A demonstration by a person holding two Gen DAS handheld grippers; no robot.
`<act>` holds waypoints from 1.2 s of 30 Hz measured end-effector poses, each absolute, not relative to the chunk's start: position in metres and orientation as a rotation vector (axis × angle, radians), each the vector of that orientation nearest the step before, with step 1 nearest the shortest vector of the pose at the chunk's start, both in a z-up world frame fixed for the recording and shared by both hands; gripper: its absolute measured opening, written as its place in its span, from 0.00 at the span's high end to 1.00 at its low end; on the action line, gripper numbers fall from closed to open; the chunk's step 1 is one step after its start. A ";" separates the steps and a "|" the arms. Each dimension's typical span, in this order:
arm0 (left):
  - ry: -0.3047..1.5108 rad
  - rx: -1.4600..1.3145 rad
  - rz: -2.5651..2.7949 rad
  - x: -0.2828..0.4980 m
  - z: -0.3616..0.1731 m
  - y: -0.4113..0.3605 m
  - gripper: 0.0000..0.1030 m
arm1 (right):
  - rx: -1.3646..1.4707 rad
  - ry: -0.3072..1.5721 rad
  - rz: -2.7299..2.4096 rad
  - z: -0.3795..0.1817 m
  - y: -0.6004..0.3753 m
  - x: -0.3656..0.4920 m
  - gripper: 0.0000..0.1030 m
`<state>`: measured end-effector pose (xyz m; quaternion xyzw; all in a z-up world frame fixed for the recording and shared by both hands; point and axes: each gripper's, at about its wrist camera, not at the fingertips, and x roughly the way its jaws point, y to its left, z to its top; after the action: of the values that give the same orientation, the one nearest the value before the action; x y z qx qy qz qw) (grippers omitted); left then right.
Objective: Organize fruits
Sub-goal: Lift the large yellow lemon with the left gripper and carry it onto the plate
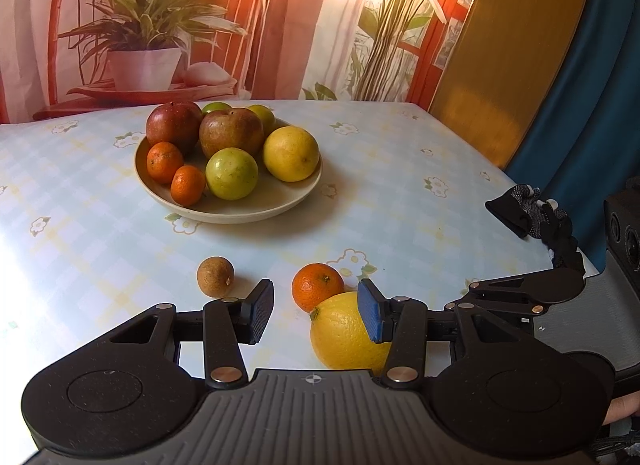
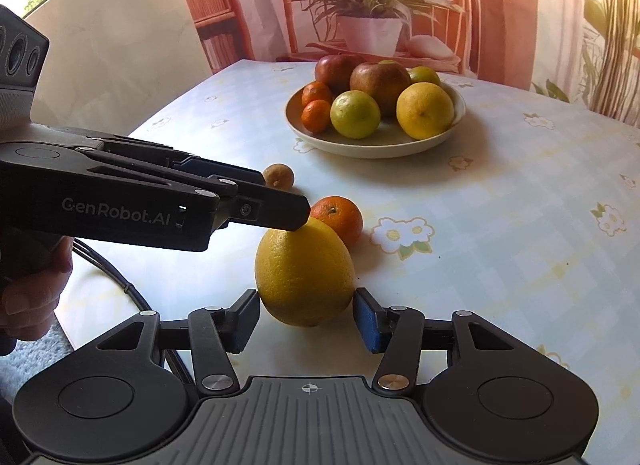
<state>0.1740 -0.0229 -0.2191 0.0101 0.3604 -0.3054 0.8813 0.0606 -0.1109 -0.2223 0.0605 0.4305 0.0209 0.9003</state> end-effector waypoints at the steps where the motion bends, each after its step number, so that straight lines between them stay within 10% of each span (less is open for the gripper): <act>1: 0.757 0.013 -0.638 0.174 -0.219 -0.022 0.52 | 0.122 0.887 0.046 -0.223 -0.111 0.059 0.54; 36: 0.733 -0.150 -0.727 0.211 -0.192 -0.014 0.53 | 0.040 0.783 0.058 -0.178 -0.119 0.094 0.55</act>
<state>0.2106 -0.0140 -0.1923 -0.0718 0.3501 -0.3472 0.8670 0.0943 -0.1187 -0.1781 0.0194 0.3813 0.0283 0.9238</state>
